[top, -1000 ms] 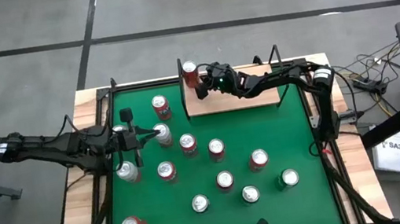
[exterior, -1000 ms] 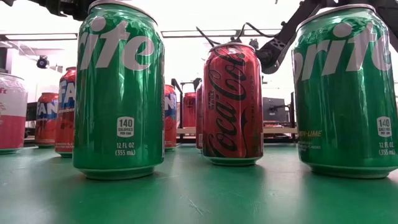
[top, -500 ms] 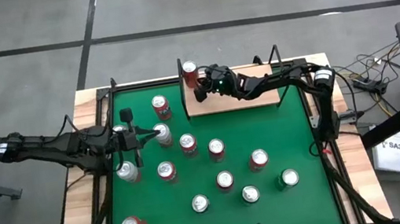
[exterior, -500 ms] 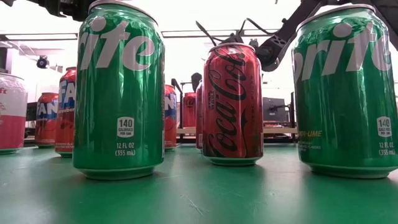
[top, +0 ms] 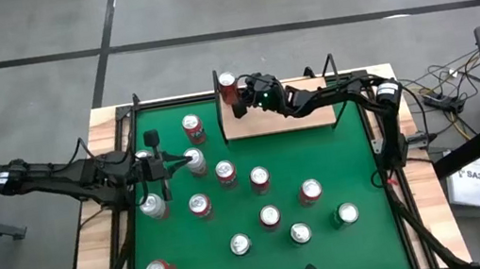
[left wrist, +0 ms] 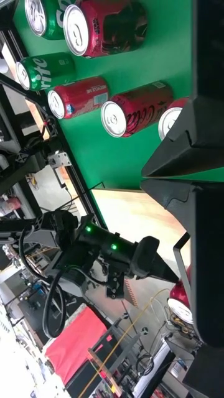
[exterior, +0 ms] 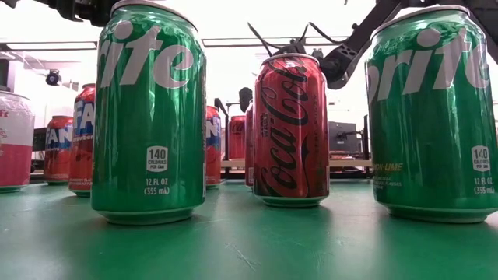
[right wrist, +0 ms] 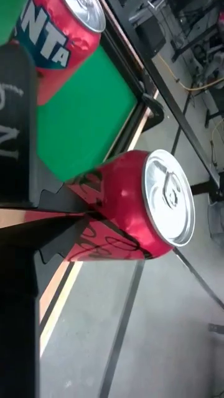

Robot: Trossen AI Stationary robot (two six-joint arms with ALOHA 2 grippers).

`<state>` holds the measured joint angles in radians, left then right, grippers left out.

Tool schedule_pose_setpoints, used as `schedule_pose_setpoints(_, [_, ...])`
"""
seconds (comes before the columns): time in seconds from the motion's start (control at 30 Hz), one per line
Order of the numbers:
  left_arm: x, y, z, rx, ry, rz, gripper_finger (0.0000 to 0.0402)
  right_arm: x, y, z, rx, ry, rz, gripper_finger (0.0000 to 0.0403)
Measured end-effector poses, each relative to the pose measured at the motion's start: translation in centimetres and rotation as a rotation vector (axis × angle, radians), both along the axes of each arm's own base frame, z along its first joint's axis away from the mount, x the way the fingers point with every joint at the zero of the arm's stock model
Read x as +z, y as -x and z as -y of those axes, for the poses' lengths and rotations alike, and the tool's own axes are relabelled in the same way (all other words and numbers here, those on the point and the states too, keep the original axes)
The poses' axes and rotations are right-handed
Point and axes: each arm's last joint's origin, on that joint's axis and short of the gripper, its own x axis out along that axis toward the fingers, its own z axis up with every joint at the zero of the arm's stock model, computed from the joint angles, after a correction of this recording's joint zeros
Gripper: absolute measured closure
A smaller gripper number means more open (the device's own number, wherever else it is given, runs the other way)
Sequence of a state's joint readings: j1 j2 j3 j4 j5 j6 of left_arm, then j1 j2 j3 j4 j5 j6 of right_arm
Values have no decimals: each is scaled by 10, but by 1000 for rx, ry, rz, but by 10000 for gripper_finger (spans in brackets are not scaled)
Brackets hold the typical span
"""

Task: Place canned beverage on shelf
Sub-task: Put the red-black soda can on the shelf, then put the red soda can on the shelf

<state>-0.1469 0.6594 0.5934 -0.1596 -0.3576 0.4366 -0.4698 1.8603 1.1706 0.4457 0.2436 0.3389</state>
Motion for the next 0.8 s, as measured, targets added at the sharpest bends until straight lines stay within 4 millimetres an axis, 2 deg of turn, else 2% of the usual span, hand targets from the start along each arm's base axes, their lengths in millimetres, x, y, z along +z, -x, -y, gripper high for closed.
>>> schedule_pose_setpoints(0.2, [0, 0, 0, 0, 0, -1, 402, -1, -1, -6, 29, -50, -11, 390])
schedule_pose_setpoints(0.37, [0, 0, 0, 5, 21, 4, 402, 13, -4, -32, 112, -109, -23, 390])
schedule_pose_setpoints(0.53, [0, 0, 0, 18, 85, 19, 402, 46, 7, -67, 180, -133, -83, 390])
schedule_pose_setpoints(0.8, [-5, 0, 0, 76, 347, 23, 402, 103, 49, -120, 285, -151, -170, 390])
